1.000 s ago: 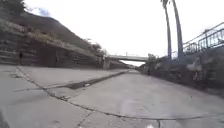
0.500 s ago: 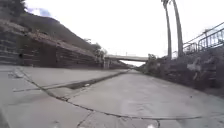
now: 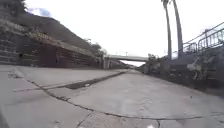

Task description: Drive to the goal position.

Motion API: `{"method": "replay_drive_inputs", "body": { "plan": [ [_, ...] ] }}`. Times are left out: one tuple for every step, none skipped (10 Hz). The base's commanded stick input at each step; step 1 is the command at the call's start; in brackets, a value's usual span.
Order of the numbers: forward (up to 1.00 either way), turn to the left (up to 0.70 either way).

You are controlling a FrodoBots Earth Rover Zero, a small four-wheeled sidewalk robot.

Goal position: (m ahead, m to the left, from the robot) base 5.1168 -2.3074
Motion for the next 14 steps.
{"method": "replay_drive_inputs", "body": {
  "plan": [
    [0.00,-0.31],
    [0.00,-0.45],
    [0.00,-0.45],
    [0.00,-0.45],
    [0.00,-0.45],
    [0.00,-0.45],
    [0.00,-0.45],
    [0.00,-0.45],
    [0.00,-0.45],
    [0.00,-0.44],
    [0.00,-0.22],
    [0.70,0.00],
    [0.70,0.00],
    [0.70,0.00]
  ]
}}
